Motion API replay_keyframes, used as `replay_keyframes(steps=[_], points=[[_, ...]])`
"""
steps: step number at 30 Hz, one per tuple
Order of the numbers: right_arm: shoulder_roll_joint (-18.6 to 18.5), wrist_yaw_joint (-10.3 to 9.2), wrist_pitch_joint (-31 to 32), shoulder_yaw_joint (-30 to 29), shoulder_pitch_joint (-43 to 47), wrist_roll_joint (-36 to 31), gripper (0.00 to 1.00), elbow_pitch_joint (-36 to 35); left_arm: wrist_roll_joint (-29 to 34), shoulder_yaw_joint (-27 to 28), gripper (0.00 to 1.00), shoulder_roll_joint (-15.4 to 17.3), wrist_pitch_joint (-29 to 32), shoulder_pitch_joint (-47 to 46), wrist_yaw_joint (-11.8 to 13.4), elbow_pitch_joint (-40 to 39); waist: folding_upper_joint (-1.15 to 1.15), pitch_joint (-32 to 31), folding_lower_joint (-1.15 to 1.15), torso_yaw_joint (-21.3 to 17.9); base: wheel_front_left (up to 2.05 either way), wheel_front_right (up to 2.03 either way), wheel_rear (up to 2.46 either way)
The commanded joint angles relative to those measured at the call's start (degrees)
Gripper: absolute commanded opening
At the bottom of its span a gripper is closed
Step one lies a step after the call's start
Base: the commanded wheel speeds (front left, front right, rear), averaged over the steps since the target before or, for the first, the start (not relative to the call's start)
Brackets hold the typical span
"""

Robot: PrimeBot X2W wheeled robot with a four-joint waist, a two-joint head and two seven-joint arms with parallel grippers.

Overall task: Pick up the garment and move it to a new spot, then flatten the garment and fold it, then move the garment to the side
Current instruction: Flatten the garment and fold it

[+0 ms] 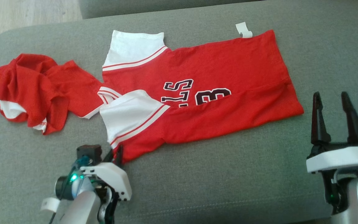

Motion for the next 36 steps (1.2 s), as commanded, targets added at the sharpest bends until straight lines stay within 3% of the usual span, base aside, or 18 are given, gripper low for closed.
replay_keyframes(steps=[1,3,9,21,32,34,36], points=[[-0.21,0.37,1.36,1.05,-2.17,1.23,1.00,-0.41,-0.33,1.26,0.00,0.82,-0.61,-1.86,-0.07,-0.84,0.00,0.09,0.00,0.20,0.00,0.00,0.00],[-0.21,0.37,2.78,0.30,-3.19,5.60,1.00,2.20,-0.46,1.51,0.00,0.92,-1.88,-2.25,-0.09,-1.42,0.00,0.10,0.00,0.57,0.00,0.00,0.00],[-0.21,0.37,7.87,-5.78,-7.93,6.37,1.00,13.72,0.21,0.70,0.00,1.11,-5.25,-3.12,-0.85,-5.01,0.00,0.43,0.00,2.55,0.00,0.00,0.00],[-0.21,0.37,14.05,-11.84,-19.58,0.22,1.00,31.11,1.50,-1.46,0.00,1.76,-5.41,-3.51,-1.11,-12.40,0.00,3.40,0.00,4.76,0.00,0.00,0.00],[-0.21,0.37,14.64,-13.77,-25.43,-4.30,1.00,39.85,1.63,-1.87,0.00,3.18,-4.84,-3.77,-0.80,-14.98,0.00,5.93,0.00,5.59,0.00,0.00,0.00],[-0.20,0.37,14.71,-13.61,-26.11,-4.45,0.00,40.80,1.66,-1.85,0.00,3.46,-4.72,-3.94,-0.66,-15.13,0.00,6.18,0.00,5.61,0.00,0.00,0.00],[-0.20,0.37,14.71,-13.48,-26.49,-4.53,0.00,41.43,1.73,-1.87,0.00,3.80,-4.55,-4.11,-0.56,-15.18,0.00,6.24,0.00,5.57,0.00,0.00,0.00]])
